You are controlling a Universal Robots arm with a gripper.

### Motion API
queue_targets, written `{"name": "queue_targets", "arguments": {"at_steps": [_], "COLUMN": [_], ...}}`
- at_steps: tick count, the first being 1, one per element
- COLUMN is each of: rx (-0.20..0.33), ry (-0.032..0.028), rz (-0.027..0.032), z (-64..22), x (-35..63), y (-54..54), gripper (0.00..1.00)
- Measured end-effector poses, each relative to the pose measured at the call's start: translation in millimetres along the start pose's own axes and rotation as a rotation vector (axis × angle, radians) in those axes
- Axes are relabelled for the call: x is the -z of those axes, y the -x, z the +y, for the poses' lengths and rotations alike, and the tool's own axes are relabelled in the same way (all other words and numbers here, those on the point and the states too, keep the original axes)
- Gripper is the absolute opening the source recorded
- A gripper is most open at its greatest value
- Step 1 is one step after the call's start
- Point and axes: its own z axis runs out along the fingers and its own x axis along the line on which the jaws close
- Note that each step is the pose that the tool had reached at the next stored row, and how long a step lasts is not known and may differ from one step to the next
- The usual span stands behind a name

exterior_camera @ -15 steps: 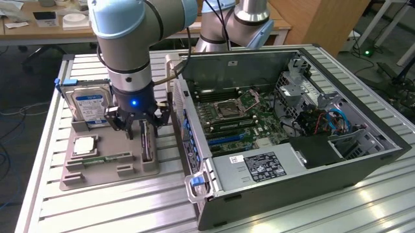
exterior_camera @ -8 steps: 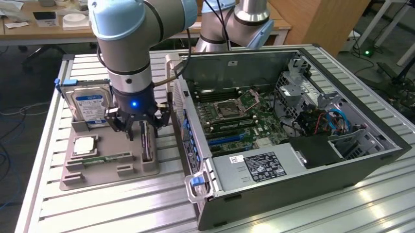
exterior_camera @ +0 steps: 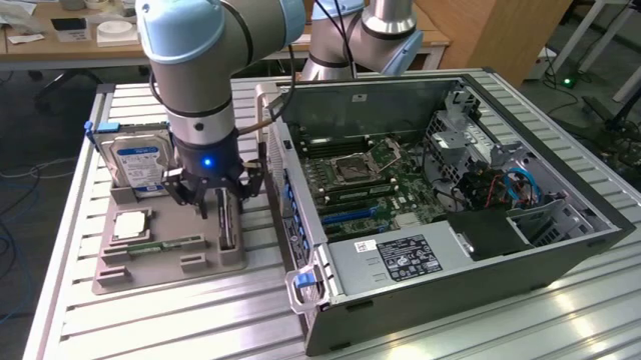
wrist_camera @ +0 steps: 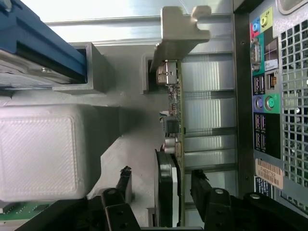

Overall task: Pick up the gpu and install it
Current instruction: 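Pick up the gpu and move the gpu toward the slot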

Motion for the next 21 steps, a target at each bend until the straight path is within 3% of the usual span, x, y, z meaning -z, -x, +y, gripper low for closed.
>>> {"name": "queue_targets", "arguments": {"at_steps": [1,2,4,12,14,17,18,21], "rx": [0.000,0.000,0.000,-0.023,-0.030,-0.035,-0.037,-0.041], "ry": [0.0000,0.0000,-0.0010,-0.0049,-0.0065,-0.0073,-0.0076,-0.0131], "rz": [-0.0001,-0.0001,-0.0002,-0.0009,-0.0013,-0.0014,-0.0015,-0.0021], "z": [-0.6,-1.6,-5.0,-4.6,-4.4,-4.4,-4.3,-1.2], "x": [0.0,0.0,0.1,0.1,0.0,0.0,0.0,0.0], "y": [0.1,0.1,0.4,1.3,2.4,3.5,3.7,3.8], "gripper": [0.63,0.56,0.56,0.56,0.49,0.49,0.42,0.42]}}
